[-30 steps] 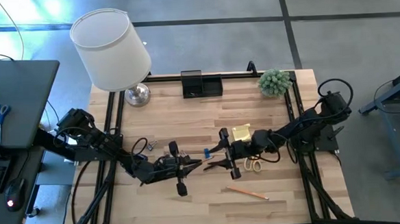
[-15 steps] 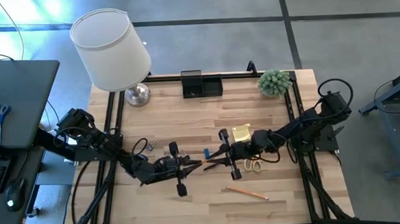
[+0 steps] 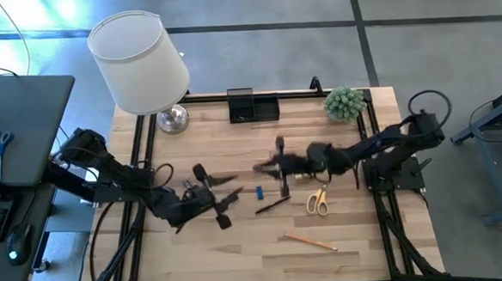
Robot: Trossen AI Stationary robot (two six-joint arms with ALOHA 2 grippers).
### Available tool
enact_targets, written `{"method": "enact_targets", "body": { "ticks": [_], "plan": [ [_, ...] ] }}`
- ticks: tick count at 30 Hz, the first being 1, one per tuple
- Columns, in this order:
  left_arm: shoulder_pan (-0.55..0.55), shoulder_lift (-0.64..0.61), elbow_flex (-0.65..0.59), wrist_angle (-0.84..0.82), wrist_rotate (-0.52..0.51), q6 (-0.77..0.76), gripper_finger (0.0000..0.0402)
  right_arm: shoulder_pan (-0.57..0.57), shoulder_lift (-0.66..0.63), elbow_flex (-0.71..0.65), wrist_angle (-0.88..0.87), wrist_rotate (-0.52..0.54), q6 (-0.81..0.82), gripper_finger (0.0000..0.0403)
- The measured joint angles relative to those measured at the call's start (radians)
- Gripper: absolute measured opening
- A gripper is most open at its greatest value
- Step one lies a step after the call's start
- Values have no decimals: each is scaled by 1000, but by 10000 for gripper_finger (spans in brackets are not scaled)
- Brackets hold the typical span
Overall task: Pick and place office supplies into organizer
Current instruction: Put the left orange pencil into the black desk organizer
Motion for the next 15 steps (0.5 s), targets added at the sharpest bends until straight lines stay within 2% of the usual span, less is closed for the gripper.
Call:
{"method": "enact_targets", "body": {
  "ticks": [3, 5, 9, 15],
  "plan": [
    [2, -44, 0, -36, -14, 15, 188, -98, -69, 27, -91, 34, -50, 7],
    [2, -56, 0, -38, -17, 15, 199, -181, -104, 73, -195, 17, -65, 7],
    [16, -56, 1, -57, -17, 33, 203, -358, -108, 252, -476, -85, -50, 7],
    [29, -54, 1, -137, -43, 39, 189, -533, -15, 565, -909, -137, -122, 11]
  ]
}}
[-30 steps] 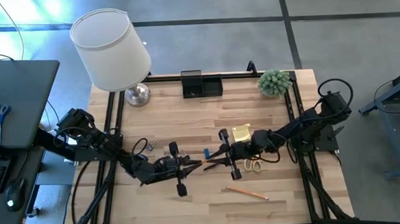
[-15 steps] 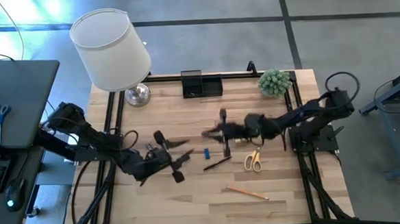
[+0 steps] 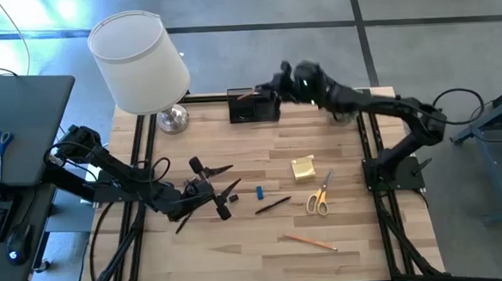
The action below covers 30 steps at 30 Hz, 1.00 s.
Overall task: Pick and place office supplies into organizer
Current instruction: Put the left orange pencil into the black desk organizer
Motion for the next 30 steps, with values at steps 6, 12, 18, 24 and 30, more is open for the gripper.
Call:
{"method": "enact_targets", "body": {
  "ticks": [6, 12, 18, 24, 30],
  "plan": [
    [-4, -1, -1, -9, -49, 10, 174, -127, 110, 153, -80, -154, 63, 10],
    [-30, -6, -1, -7, -61, 26, 166, -185, 201, 171, -88, -175, 90, 11],
    [-27, -6, -1, -8, -66, 19, 166, -201, 280, 170, -83, -176, 76, 13],
    [-27, -6, -1, -40, -57, -25, 166, -207, 316, 170, -83, -195, 74, 14],
    [-26, -6, -1, -66, -47, -87, 166, -209, 316, 170, -86, -196, 93, 45]
  ]
}}
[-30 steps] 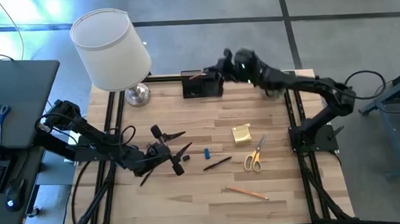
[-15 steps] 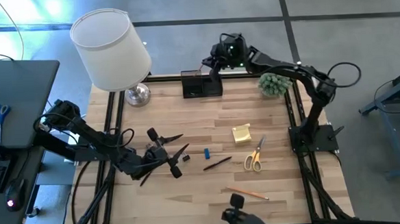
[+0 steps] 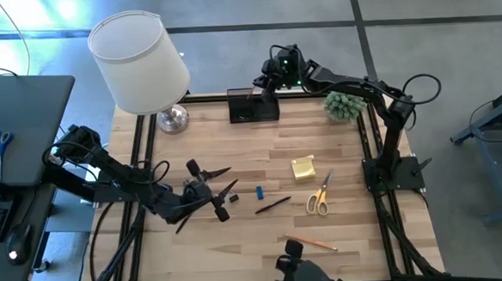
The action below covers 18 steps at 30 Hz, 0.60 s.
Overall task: Pick and place office supplies into organizer
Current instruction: Put the left orange pencil into the black desk organizer, then put the left black pen into the black desk organizer
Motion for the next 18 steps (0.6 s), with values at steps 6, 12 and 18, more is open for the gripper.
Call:
{"method": "enact_targets", "body": {
  "ticks": [6, 12, 18],
  "plan": [
    [-1, 0, 0, -29, 35, -50, 166, 0, 0, 0, -5, -17, 14, 90],
    [-1, 0, 0, -65, 35, -102, 166, 4, -56, 0, -25, -82, 57, 123],
    [-10, 0, 0, -84, 35, -124, 166, 41, -205, 0, -234, -106, 46, 133]
  ]
}}
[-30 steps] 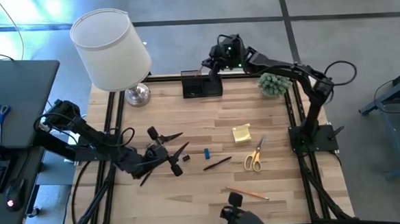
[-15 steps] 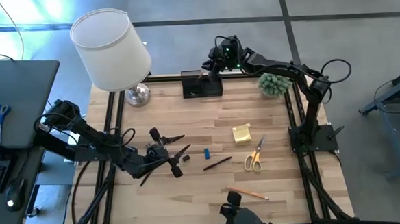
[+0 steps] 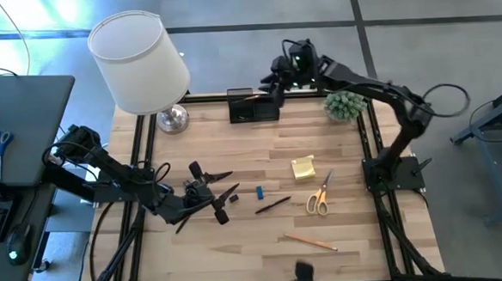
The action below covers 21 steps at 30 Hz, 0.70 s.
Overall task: Pick and place office supplies into organizer
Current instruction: Put the left black pen into the black desk organizer
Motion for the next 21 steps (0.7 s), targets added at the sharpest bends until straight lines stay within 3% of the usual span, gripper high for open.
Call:
{"method": "enact_targets", "body": {
  "ticks": [6, 10, 17, 21],
  "plan": [
    [-5, 0, 0, -33, -9, -53, 165, 156, -86, 0, -318, 11, -73, 133],
    [-5, 0, 0, -100, -39, -133, 165, 322, -88, -19, -434, 123, -101, 133],
    [-70, 0, 0, -268, -58, -349, 165, 508, -125, -291, -88, 185, 0, 133],
    [-105, -1, 0, -435, -40, -571, 165, 614, -160, -493, 229, 322, 66, 133]
  ]
}}
